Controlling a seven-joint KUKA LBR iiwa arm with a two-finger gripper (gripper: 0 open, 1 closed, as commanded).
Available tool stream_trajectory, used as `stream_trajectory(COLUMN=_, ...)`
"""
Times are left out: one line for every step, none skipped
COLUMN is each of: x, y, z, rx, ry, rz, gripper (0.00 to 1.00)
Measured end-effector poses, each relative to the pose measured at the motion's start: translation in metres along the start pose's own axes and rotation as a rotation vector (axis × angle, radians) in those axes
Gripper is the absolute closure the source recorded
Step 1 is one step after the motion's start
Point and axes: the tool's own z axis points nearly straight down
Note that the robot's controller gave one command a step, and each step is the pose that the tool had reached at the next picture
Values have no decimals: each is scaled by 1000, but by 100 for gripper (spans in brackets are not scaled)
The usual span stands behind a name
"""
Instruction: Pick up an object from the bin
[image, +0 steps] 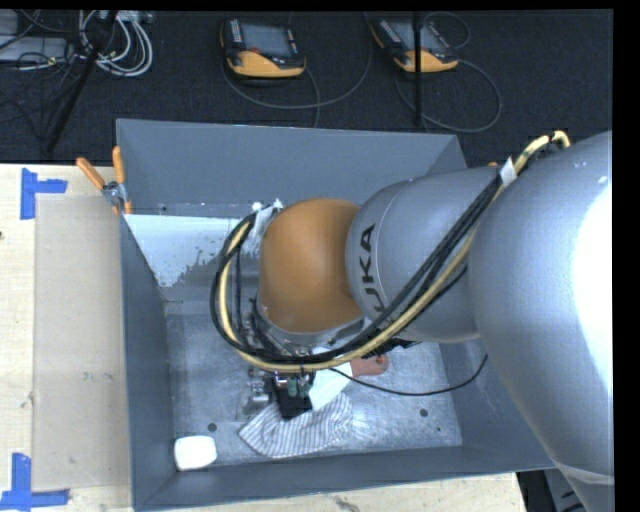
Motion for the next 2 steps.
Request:
stream_trajectory(x=42, y=-39, z=52, rx=1, ry=4, rz=-205, gripper=100)
stream_trajectory(x=42, y=-39, z=52, rx=0, ry=5, rz=-205, gripper=100)
